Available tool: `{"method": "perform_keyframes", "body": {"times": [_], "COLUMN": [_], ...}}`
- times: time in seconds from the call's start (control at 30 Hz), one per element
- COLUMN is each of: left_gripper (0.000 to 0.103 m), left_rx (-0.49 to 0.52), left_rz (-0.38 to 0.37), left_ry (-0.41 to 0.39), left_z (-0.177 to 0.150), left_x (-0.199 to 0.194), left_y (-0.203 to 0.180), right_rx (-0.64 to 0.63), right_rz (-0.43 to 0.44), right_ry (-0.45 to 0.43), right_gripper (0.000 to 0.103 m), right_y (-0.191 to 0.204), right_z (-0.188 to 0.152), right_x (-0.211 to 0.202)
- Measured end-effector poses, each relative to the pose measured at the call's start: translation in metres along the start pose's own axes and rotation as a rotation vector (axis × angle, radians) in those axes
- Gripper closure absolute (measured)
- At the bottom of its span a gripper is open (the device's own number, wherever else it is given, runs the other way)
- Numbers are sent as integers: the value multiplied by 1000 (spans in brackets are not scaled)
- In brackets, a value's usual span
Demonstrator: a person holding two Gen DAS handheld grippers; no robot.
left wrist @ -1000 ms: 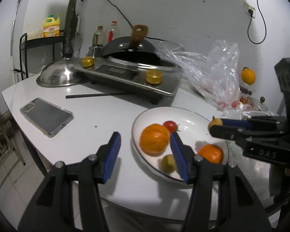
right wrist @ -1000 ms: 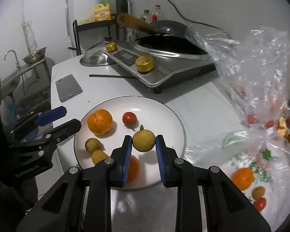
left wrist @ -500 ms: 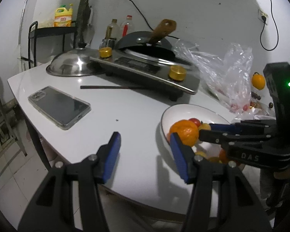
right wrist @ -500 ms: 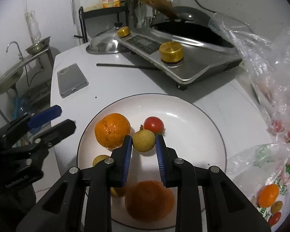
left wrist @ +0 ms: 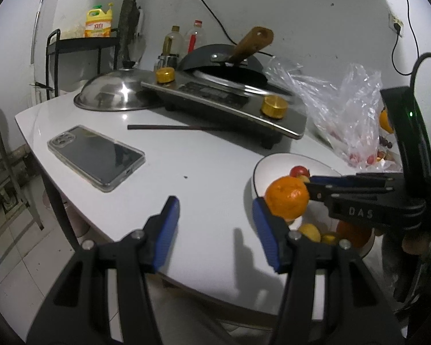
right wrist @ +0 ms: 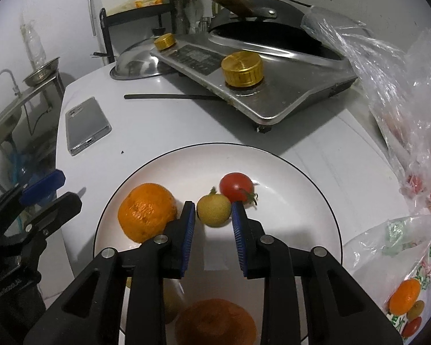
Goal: Organize fruits
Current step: 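Lower the right gripper's yellow fruit onto the plate and open it, then move both open grippers back toward the fruit on the plastic bag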
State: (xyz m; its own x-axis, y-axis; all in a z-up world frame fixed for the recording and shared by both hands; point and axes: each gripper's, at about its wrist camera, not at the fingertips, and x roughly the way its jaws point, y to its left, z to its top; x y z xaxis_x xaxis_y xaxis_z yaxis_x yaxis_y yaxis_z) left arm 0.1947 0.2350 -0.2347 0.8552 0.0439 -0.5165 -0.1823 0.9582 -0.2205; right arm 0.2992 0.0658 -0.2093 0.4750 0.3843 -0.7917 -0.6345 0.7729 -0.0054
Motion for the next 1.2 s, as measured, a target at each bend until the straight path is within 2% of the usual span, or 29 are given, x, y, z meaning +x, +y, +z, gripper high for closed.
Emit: {"method": "perform_keyframes", "body": {"times": [0.07,0.4,0.77,1.2], "left_gripper": [49,49,49,48], "left_rx": [4,34,105,160], "left_rz": [0,-7,-41,-45], "left_ry": [-2,-22,-50,-74], "left_z": [0,2,1,3], "left_x": [-1,-16,-37,-55], "left_y": [-2,-19,-59,-95], "right_rx": [8,11,38,83], "right_rz": [1,-1,-22,-28], "right_ry": [-10,-50,-120,-216], "right_gripper": [64,63,63,63], "right_y": [-2,-4,-19,-35], "right_z": [0,-6,-25,-49], "right_x": [-3,-29,-76,-127]}}
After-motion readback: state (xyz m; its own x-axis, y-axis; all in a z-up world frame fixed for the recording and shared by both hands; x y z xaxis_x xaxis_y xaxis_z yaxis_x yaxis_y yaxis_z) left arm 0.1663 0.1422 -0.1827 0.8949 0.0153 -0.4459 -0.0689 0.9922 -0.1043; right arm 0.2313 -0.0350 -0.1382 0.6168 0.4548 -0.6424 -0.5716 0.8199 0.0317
